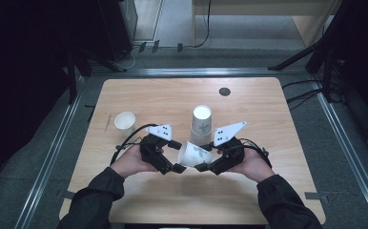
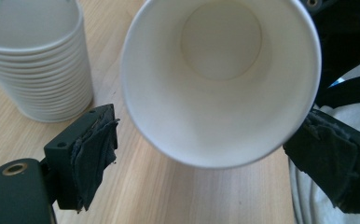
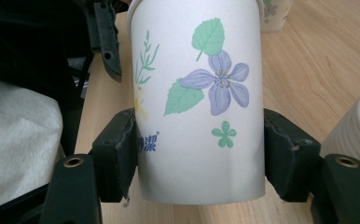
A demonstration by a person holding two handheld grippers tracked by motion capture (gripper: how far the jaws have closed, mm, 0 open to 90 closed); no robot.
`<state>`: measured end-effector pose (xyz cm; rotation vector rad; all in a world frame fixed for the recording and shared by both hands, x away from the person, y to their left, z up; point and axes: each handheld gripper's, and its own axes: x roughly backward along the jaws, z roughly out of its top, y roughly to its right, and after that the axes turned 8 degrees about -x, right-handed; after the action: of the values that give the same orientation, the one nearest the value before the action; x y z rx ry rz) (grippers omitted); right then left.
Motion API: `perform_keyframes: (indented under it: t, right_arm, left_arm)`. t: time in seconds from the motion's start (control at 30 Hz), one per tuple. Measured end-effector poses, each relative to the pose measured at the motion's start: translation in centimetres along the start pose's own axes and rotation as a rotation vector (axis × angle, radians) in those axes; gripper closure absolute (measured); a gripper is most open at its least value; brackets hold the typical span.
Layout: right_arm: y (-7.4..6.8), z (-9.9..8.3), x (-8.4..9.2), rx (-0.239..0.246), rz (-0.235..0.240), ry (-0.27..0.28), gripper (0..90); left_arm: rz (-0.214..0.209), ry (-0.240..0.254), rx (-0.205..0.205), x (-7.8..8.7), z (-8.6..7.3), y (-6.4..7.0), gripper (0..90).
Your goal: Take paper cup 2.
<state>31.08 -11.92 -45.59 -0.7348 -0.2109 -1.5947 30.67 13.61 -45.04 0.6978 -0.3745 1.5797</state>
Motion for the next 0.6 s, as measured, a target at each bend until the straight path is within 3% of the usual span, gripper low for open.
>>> perform_keyframes:
  t: [0.2, 0.6]
  right_arm:
    - [-0.1, 0.0, -0.6, -0.003, 0.018, -0.01, 34.5]
    - [-0.1, 0.1, -1.1, -0.019, 0.032, -0.024, 33.9]
  left_arm:
    - [-0.011, 0.046, 0.003, 0.0, 0.1, 0.0, 13.0]
    - [-0.007, 0.028, -0.02, 0.1, 0.2, 0.0, 22.7]
